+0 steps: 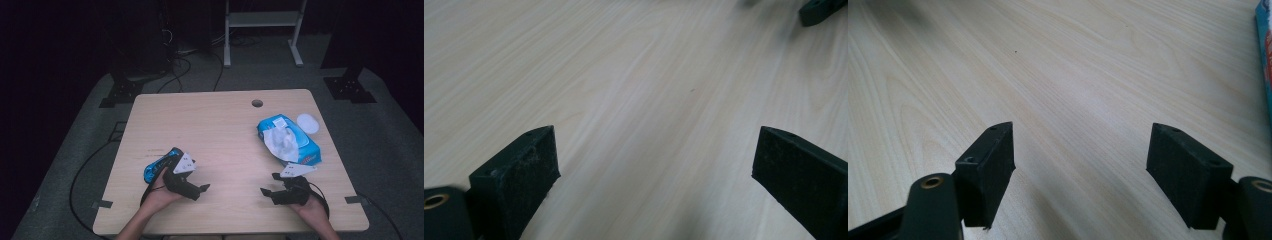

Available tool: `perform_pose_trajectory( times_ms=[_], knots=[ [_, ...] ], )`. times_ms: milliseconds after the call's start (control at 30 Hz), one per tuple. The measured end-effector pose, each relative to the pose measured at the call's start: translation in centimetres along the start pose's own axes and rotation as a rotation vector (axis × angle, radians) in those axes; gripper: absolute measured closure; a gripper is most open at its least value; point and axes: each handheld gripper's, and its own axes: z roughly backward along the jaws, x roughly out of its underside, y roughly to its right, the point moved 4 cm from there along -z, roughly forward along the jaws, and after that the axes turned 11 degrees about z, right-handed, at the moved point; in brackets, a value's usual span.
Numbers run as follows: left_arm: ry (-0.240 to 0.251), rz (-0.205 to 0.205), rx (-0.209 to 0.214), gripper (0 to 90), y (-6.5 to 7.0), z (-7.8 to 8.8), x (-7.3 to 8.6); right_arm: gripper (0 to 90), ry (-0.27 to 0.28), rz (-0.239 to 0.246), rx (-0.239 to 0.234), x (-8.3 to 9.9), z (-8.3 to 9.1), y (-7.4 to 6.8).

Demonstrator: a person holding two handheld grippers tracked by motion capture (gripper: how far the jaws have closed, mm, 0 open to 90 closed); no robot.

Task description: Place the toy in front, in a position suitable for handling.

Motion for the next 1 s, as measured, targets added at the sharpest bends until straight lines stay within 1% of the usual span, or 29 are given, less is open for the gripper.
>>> perform_pose_trajectory(
  times_ms=[33,100,133,167,233,267,300,333,400,433,467,500,533,567,600,633,667,733,767,800,833,867,900,933,967,1000],
  knots=[
    [0.0,0.005,-0.022,4.1,-0.8,0.6,0.0,26.0,0.0,0.002,0.001,0.0,0.0,0.0],
    [0.008,0.013,-0.039,4.1,-1.6,1.2,0.0,26.0,0.003,0.002,0.001,-0.1,0.1,-0.1],
    [0.001,0.009,-0.051,4.1,-2.1,1.5,0.0,26.0,0.003,0.004,0.001,-0.1,0.1,-0.1],
    [0.001,0.009,-0.051,4.1,-2.1,1.5,0.0,26.0,0.003,0.004,0.001,-0.1,0.1,-0.1],
    [0.008,0.024,-0.077,4.1,-3.3,2.1,-0.1,26.0,0.004,0.002,0.003,-0.1,0.1,0.0],
    [0.008,0.024,-0.077,4.1,-3.3,2.1,-0.1,26.0,0.004,0.002,0.003,-0.2,0.1,0.0],
    [0.007,0.021,-0.085,4.1,-3.6,2.3,-0.2,26.0,0.004,0.002,0.003,-0.2,0.1,0.0],
    [0.009,0.03,-0.092,4.1,-4.2,2.7,-0.1,26.0,0.002,0.005,0.003,-0.2,0.1,0.0],
    [0.005,0.037,-0.085,4.1,-4.7,3.0,0.0,26.0,0.002,0.009,0.001,-0.3,0.1,-0.1],
    [0.005,0.037,-0.085,4.1,-4.7,3.0,0.0,26.0,0.002,0.009,0.001,-0.3,0.1,-0.1],
    [0.0,0.033,-0.086,4.2,-5.3,3.3,0.2,26.0,0.003,0.012,-0.003,-0.3,0.0,-0.1],
    [-0.009,0.037,-0.088,4.1,-5.7,3.3,0.4,26.0,0.003,0.013,-0.004,-0.3,0.1,-0.1],
    [-0.009,0.037,-0.088,4.2,-5.7,3.3,0.4,26.0,0.004,0.015,-0.005,-0.3,0.1,-0.1],
    [-0.029,0.038,-0.101,4.1,-6.4,3.5,0.7,26.1,0.004,0.017,-0.005,-0.3,0.1,-0.1],
    [-0.029,0.038,-0.101,4.1,-6.4,3.5,0.7,26.0,0.004,0.017,-0.006,-0.3,0.1,-0.2],
    [-0.042,0.046,-0.104,4.1,-6.9,3.6,1.0,26.1,0.005,0.017,-0.005,-0.3,0.1,-0.1],
    [-0.042,0.046,-0.104,4.1,-6.9,3.6,1.0,26.1,0.005,0.017,-0.005,-0.3,0.1,-0.1],
    [-0.055,0.07,-0.097,4.6,-7.9,3.7,1.4,26.1,0.002,0.012,-0.007,-0.3,0.0,-0.1],
    [-0.055,0.07,-0.097,5.3,-7.9,3.7,1.4,26.0,0.0,0.014,-0.007,-0.3,0.0,-0.1],
    [-0.058,0.085,-0.087,5.3,-8.2,3.7,1.6,26.0,0.0,0.014,-0.007,-0.3,0.0,-0.1],
    [-0.064,0.1,-0.091,5.3,-8.7,3.6,1.8,26.0,-0.005,0.019,-0.009,-0.3,-0.1,-0.1],
    [-0.064,0.1,-0.091,5.4,-8.7,3.6,1.8,26.0,-0.006,0.02,-0.01,-0.3,-0.2,-0.2],
    [-0.08,0.116,-0.085,5.4,-9.3,3.4,2.1,26.0,-0.006,0.023,-0.01,-0.3,-0.2,-0.2],
    [-0.08,0.116,-0.085,5.4,-9.3,3.4,2.1,26.0,-0.006,0.023,-0.01,-0.3,-0.2,-0.2],
    [-0.099,0.124,-0.091,5.3,-9.7,3.1,2.4,26.0,-0.008,0.026,-0.012,-0.4,-0.3,-0.2],
    [-0.099,0.124,-0.091,5.3,-9.7,3.1,2.4,26.0,-0.008,0.026,-0.012,-0.4,-0.3,-0.2]
  ],
)
